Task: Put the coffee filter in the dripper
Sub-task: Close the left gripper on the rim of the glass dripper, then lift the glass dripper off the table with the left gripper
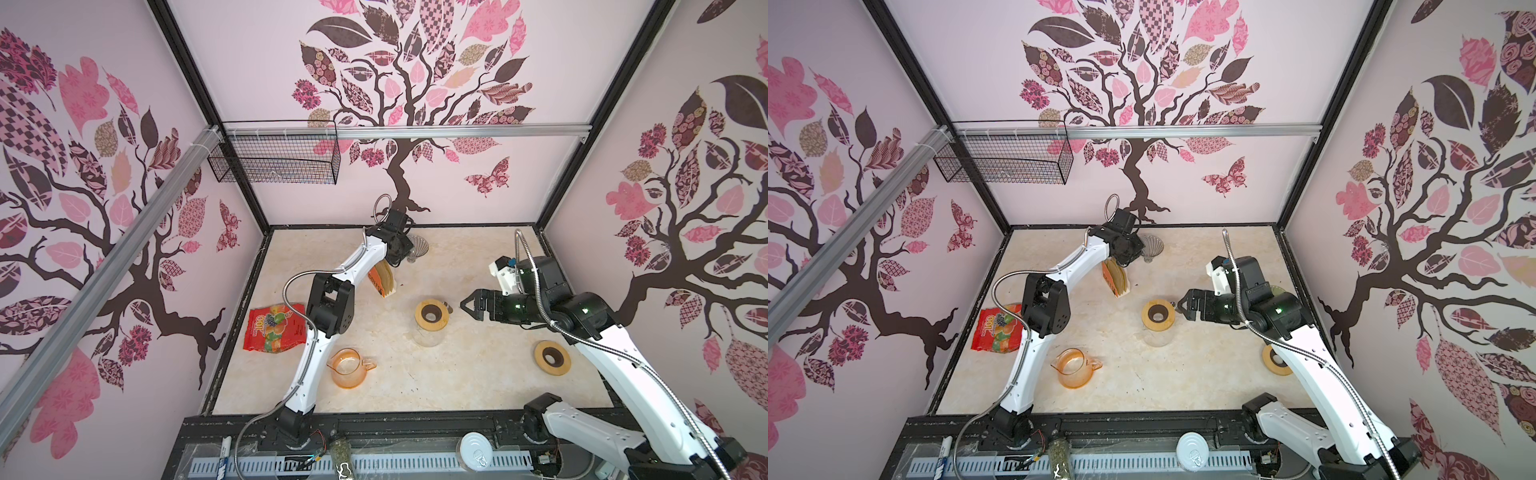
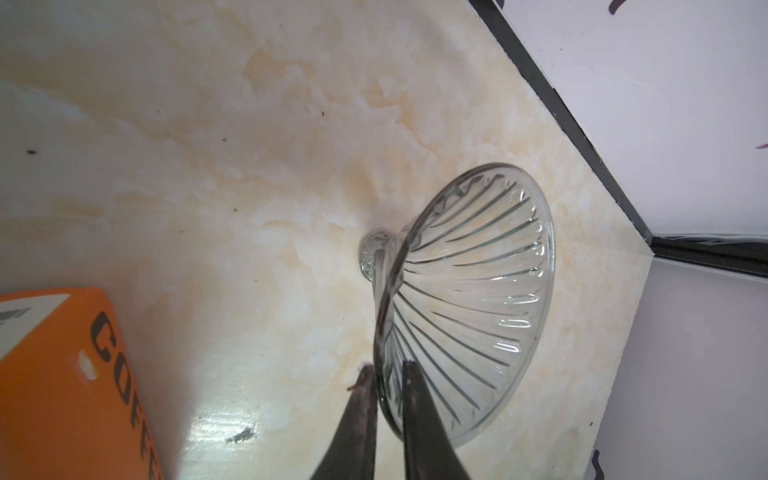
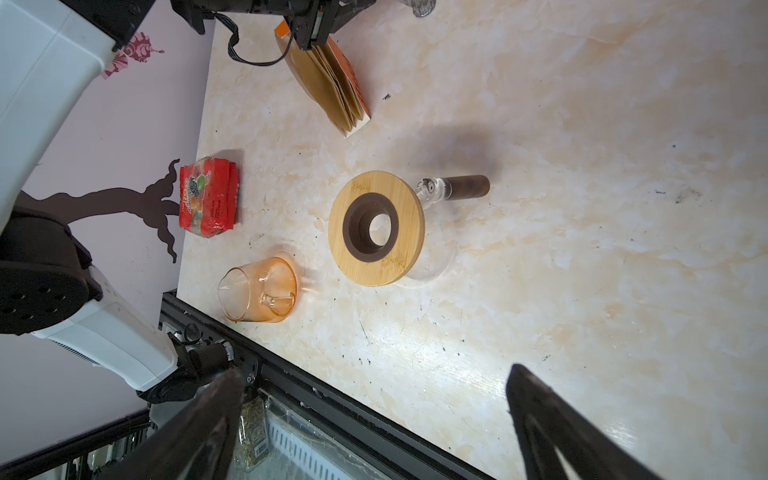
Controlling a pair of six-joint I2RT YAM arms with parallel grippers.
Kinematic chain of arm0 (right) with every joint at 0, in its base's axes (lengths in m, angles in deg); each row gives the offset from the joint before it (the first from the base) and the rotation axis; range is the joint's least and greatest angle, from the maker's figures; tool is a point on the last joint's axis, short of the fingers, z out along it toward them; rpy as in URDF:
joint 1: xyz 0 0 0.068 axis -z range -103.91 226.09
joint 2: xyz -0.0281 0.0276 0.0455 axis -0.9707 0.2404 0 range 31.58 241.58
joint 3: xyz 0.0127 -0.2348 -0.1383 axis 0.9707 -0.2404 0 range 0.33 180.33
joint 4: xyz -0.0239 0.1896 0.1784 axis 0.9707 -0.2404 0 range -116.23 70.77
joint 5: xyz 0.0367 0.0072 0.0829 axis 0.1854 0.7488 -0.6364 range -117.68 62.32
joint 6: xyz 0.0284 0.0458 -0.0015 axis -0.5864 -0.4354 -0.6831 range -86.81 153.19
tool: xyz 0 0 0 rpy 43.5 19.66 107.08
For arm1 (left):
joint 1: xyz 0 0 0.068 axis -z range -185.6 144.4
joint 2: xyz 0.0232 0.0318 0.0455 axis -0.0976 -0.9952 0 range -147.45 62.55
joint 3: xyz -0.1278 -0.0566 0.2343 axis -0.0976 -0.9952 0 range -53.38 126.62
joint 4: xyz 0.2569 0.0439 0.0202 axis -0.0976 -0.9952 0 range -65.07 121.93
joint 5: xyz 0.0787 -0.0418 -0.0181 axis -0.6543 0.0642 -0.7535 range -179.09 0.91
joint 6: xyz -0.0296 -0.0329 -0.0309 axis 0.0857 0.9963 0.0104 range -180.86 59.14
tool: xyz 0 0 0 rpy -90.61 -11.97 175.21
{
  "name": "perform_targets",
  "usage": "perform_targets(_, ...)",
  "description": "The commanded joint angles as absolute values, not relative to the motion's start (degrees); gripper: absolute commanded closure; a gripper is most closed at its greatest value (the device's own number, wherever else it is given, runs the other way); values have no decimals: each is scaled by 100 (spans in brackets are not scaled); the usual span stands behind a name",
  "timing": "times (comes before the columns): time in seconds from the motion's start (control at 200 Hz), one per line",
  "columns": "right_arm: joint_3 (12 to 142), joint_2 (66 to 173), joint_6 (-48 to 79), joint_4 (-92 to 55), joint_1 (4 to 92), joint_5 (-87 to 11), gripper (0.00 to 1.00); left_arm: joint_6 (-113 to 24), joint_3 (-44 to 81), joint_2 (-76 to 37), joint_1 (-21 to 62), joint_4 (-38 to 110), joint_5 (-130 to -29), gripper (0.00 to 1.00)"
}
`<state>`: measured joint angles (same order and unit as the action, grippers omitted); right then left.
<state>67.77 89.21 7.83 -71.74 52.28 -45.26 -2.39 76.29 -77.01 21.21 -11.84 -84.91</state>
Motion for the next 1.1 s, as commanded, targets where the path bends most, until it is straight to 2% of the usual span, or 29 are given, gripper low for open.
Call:
perform_targets(0.0,6785,8933,902,-7215,5228,-4469,0,-304,7916,-7837,2075,-1180,-8509,87)
perform_targets(0.435,6792,8906,893,-7218,5230,-4456,0,-359,7973,-7747,2040,-911,-8069,95)
perform_targets(0.575,6792,8897,880,-7216,5227,-4455,0,-342,7977,-7656,2031,-785,-7857,100)
perform_targets(1.095,6897,8880,850,-7239,5228,-4350,0,-168,7979,-7110,2014,-397,-7133,100)
